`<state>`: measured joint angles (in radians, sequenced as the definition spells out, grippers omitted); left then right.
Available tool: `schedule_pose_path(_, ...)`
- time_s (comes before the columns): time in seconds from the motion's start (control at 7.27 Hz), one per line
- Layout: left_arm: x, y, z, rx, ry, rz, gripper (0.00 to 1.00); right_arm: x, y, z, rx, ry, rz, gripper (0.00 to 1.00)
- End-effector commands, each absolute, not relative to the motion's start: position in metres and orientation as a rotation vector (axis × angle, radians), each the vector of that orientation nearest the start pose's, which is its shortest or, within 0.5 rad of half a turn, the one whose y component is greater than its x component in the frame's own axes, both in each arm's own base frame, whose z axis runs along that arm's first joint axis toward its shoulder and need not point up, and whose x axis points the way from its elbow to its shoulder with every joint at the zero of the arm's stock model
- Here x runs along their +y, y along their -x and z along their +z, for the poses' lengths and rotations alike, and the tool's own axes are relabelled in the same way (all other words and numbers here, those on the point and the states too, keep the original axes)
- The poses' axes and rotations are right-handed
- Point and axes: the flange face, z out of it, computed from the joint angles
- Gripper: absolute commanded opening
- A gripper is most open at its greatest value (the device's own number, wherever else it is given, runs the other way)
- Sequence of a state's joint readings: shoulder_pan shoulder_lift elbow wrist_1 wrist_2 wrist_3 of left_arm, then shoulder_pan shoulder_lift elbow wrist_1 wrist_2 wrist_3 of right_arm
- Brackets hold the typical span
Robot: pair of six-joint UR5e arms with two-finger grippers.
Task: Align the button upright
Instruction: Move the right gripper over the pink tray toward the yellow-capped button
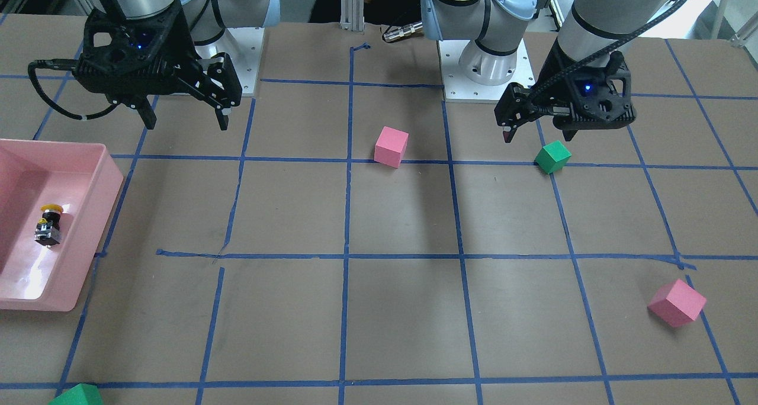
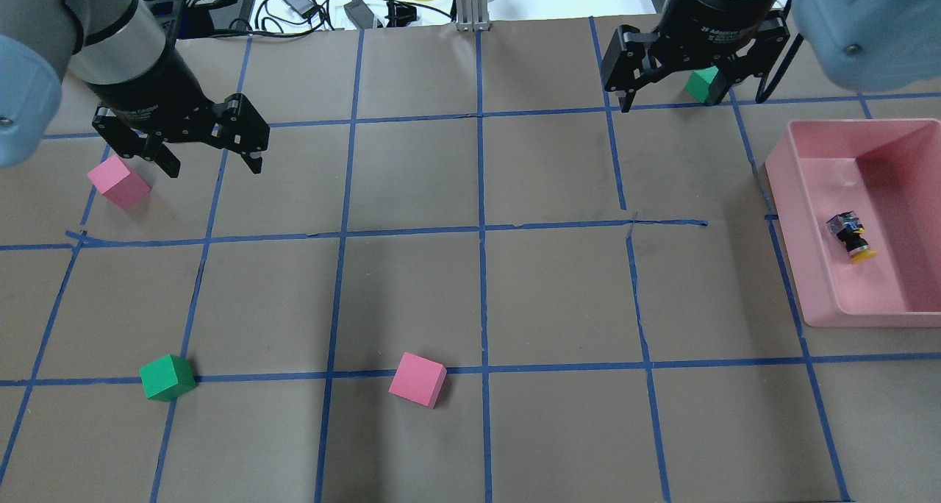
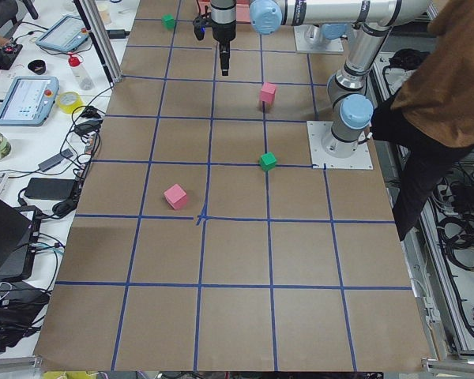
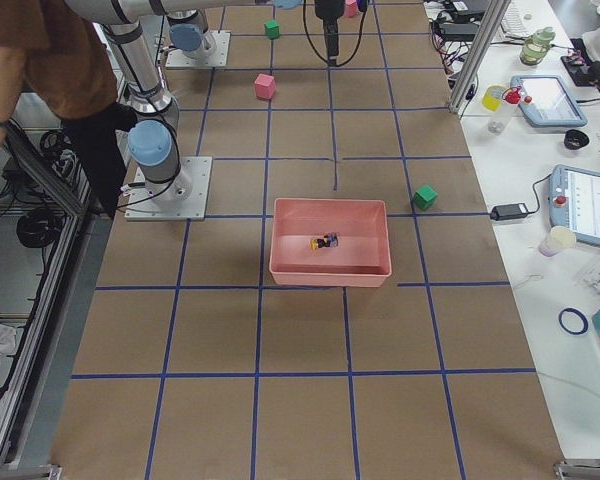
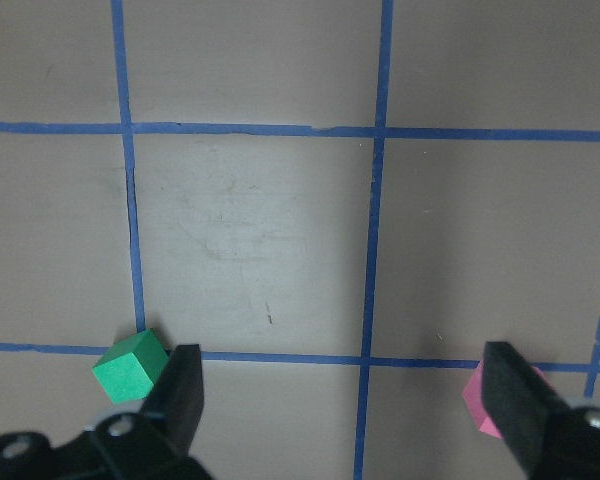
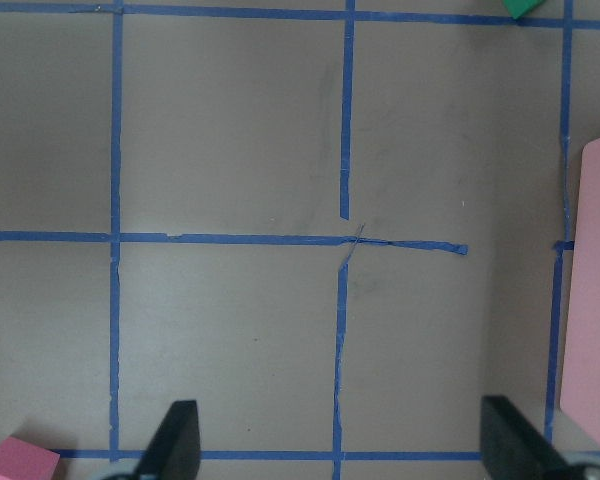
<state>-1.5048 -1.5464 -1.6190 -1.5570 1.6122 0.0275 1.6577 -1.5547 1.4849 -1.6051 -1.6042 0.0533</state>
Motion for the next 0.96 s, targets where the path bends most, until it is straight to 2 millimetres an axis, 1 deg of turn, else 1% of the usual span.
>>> schedule_pose_path(0.0, -0.488, 0.097, 0.477, 3.1, 0.059, 0.02, 1.0, -0.495, -0.173, 0.525, 3.164, 0.051, -0.161, 1.0)
schedule_pose_path(0.14, -0.488, 0.097, 0.477, 3.1, 0.059, 0.02, 1.0, -0.497, -0.172, 0.524, 3.171, 0.041, -0.167, 1.0)
schedule_pose_path(0.28, -0.488, 0.097, 0.477, 3.1, 0.059, 0.02, 1.0, -0.504, -0.163, 0.521, 3.18, 0.013, -0.163, 1.0)
schedule_pose_path(0.41, -0.488, 0.097, 0.477, 3.099, 0.059, 0.02, 1.0, -0.512, -0.141, 0.517, 3.182, -0.056, -0.145, 1.0)
schedule_pose_path(0.55, -0.488, 0.097, 0.477, 3.099, 0.059, 0.02, 1.0, -0.522, -0.115, 0.513, 3.163, -0.142, -0.139, 1.0)
schedule_pose_path(0.69, -0.488, 0.097, 0.477, 3.099, 0.057, 0.02, 1.0, -0.536, -0.076, 0.501, 3.177, -0.24, -0.092, 1.0)
schedule_pose_path(0.83, -0.488, 0.097, 0.477, 3.099, 0.057, 0.02, 1.0, -0.542, -0.034, 0.497, 3.176, -0.321, -0.073, 1.0)
